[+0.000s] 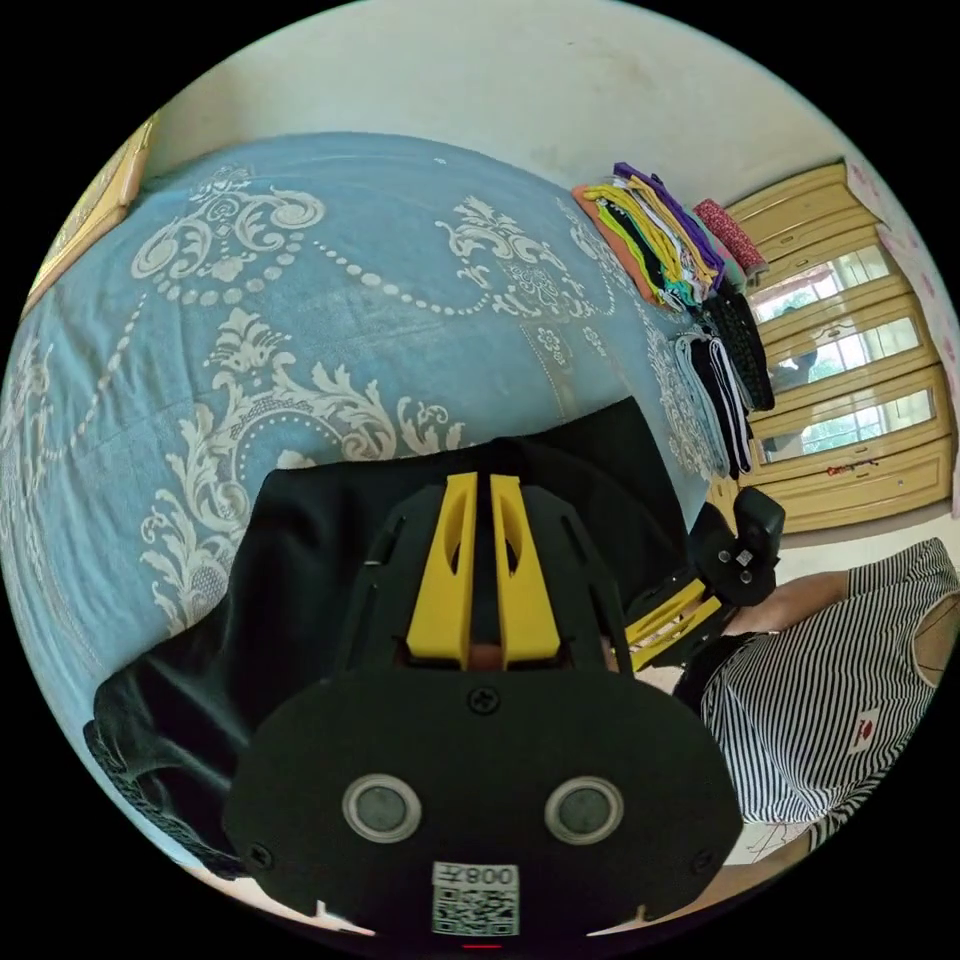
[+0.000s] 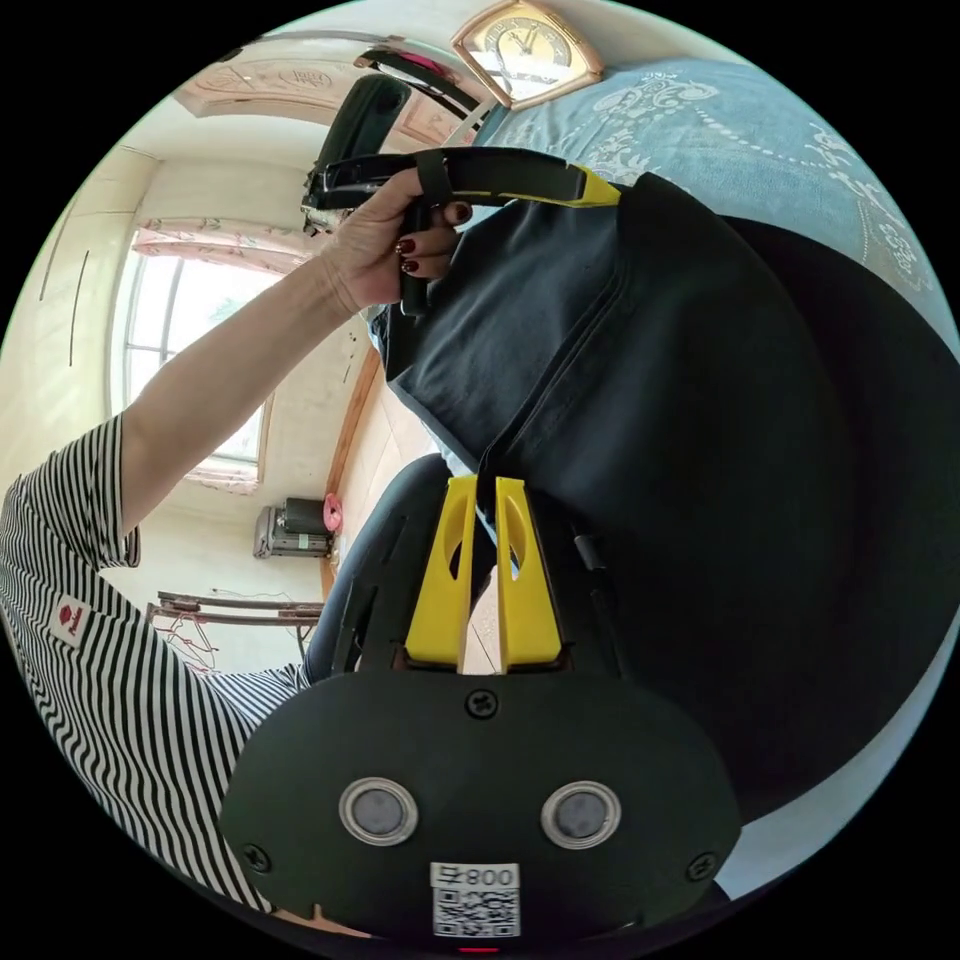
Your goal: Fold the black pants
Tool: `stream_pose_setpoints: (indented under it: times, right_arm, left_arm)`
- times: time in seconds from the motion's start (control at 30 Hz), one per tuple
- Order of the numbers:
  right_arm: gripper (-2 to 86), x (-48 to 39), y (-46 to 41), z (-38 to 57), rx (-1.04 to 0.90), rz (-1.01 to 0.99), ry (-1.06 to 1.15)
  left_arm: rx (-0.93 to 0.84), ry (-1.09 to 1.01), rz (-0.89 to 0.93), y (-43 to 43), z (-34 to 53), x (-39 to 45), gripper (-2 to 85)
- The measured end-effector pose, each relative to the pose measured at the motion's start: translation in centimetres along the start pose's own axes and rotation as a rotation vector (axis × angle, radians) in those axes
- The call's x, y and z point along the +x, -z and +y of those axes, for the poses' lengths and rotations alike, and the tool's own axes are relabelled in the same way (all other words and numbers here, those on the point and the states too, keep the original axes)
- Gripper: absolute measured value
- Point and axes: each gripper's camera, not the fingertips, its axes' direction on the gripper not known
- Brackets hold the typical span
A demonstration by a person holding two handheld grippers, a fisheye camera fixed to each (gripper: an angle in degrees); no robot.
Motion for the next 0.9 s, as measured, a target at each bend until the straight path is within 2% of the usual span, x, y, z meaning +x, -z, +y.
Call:
stream_pose_setpoints:
  times: [0.13, 0.2, 0.3, 0.5, 0.7, 0.87, 0.9]
  right_arm:
    - [2.3, -1.4, 0.5, -2.3, 0.017, -0.043, 0.018]
    - [1.7, -2.5, 0.9, -3.1, 0.019, -0.078, 0.038]
    - [0.7, -4.9, 1.9, -3.9, 0.008, -0.052, 0.086]
    - [0.1, -5.7, 7.7, -6.7, 0.135, 0.188, 0.067]
    - [0.0, -5.3, 9.7, -13.5, 0.165, 0.353, 0.058]
    - [0.1, -5.0, 5.4, -18.8, 0.018, 0.513, 0.056]
    - [0.1, -5.4, 5.4, -18.9, 0.041, 0.499, 0.086]
  left_arm:
    - [0.123, 0.063, -0.004, 2.1, 4.4, -1.0, 1.4]
    - [0.176, 0.007, 0.063, 2.5, 6.9, 0.8, 1.0]
    - [0.123, -0.057, 0.077, 0.7, 9.8, 4.1, 0.5]
    - [-0.079, -0.020, -0.103, -3.6, 16.7, 6.8, 0.1]
    - [-0.054, 0.023, -0.125, -2.8, 20.8, 7.8, 0.0]
    - [-0.032, 0.029, -0.133, -2.8, 22.7, 9.0, 0.1]
    - [-0.024, 0.023, -0.142, -2.8, 23.2, 9.5, 0.1]
